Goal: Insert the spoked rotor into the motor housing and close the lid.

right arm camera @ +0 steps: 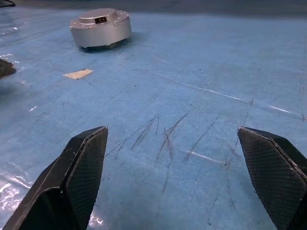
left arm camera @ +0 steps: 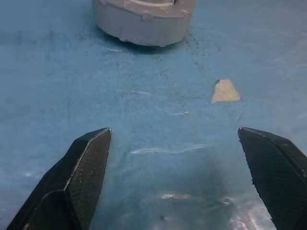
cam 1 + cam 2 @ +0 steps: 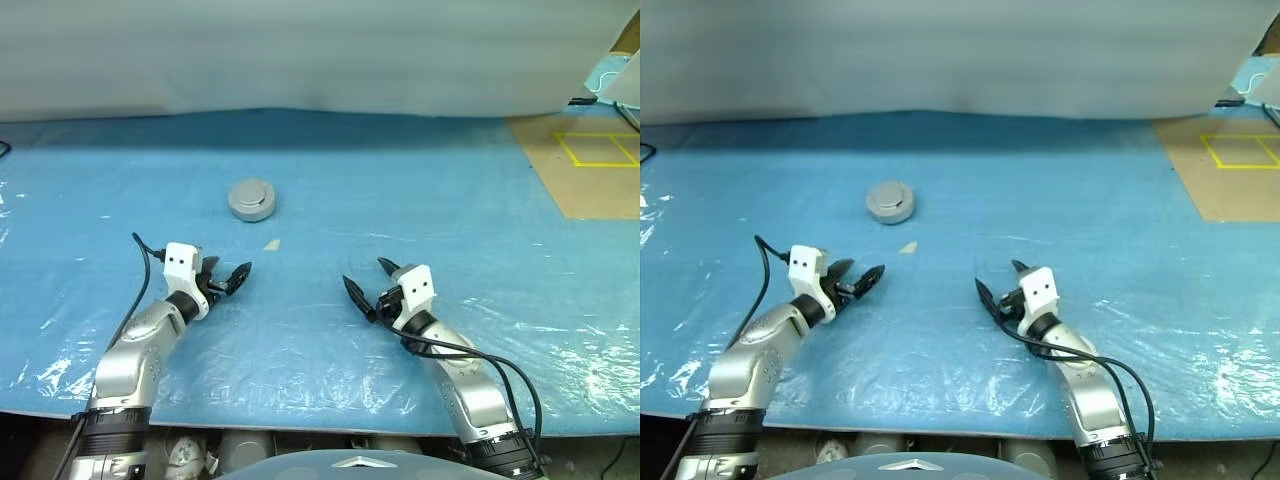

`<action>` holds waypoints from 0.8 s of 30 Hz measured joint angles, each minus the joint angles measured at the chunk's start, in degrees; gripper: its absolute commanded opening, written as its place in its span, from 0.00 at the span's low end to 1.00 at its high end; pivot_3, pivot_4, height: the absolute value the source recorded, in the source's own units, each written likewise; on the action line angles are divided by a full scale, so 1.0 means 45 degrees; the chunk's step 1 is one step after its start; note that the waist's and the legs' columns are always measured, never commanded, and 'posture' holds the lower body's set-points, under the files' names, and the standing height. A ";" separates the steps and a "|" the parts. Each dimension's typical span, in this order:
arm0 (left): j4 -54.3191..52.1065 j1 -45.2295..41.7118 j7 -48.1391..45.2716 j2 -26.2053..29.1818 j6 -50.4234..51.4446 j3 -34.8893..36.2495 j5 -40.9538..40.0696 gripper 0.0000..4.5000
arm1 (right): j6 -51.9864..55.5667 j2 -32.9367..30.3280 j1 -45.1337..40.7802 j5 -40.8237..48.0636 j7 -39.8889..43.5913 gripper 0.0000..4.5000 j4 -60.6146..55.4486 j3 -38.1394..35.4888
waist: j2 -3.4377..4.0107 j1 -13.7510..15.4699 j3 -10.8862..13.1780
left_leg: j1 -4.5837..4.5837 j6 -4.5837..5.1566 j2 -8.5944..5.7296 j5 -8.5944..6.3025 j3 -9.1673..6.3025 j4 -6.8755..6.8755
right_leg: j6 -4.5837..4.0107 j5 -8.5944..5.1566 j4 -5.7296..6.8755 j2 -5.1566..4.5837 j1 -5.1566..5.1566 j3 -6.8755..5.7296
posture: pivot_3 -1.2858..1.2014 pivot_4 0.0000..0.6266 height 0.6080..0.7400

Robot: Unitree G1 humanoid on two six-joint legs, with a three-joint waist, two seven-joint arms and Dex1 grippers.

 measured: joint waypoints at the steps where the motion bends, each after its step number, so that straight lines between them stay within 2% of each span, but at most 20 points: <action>1: 0.0534 -0.0224 0.0099 -0.0095 -0.1039 -0.0108 0.0482 1.00 | 0.0161 -0.0008 -0.0265 0.0036 0.0041 1.00 0.0000 -0.0073 | -0.0005 0.0000 0.0003 | -0.0008 -0.0029 -0.0004 0.0017 0.0000 0.0002 | 0.0007 0.0009 0.0001 -0.0001 -0.0007 0.0002 | 0.52 0.24 1.00; 5: 0.1918 -0.0883 0.0358 -0.0139 -0.3654 -0.0323 0.1654 1.00 | 0.0252 -0.0006 -0.0745 0.0200 0.0161 1.00 -0.0432 -0.0277 | -0.0015 0.0004 0.0001 | -0.0012 -0.0041 -0.0005 0.0023 -0.0003 0.0001 | 0.0054 0.0039 0.0001 0.0001 -0.0010 0.0000 | 0.52 0.24 1.00; 8: 0.2290 -0.0939 0.0401 -0.0309 -0.4472 -0.0320 0.1805 1.00 | 0.0245 -0.0007 -0.0498 0.0451 0.0267 1.00 -0.0567 -0.0427 | -0.0019 0.0004 0.0001 | -0.0020 -0.0044 -0.0004 0.0022 -0.0003 -0.0004 | 0.0056 0.0041 0.0002 0.0001 -0.0016 -0.0005 | 0.52 0.24 1.00; 14: 0.2312 -0.0773 0.0187 -0.0313 -0.5008 -0.0495 0.1963 1.00 | 0.0162 -0.0208 -0.0228 0.0471 0.0504 1.00 -0.0562 -0.0769 | -0.0024 -0.0017 0.0004 | -0.0005 -0.0041 -0.0001 0.0020 0.0001 0.0015 | 0.0040 0.0041 0.0023 -0.0001 -0.0020 0.0005 | 0.52 0.24 1.00; 24: 0.2257 -0.0730 -0.1485 0.0336 -0.4660 -0.0689 0.1372 1.00 | -0.0429 -0.0132 -0.0243 0.0437 0.1113 1.00 -0.0522 -0.0616 | -0.0025 0.0011 0.0004 | -0.0006 -0.0041 0.0000 0.0021 0.0003 0.0020 | -0.0009 0.0016 0.0034 -0.0003 -0.0022 0.0010 | 0.52 0.24 1.00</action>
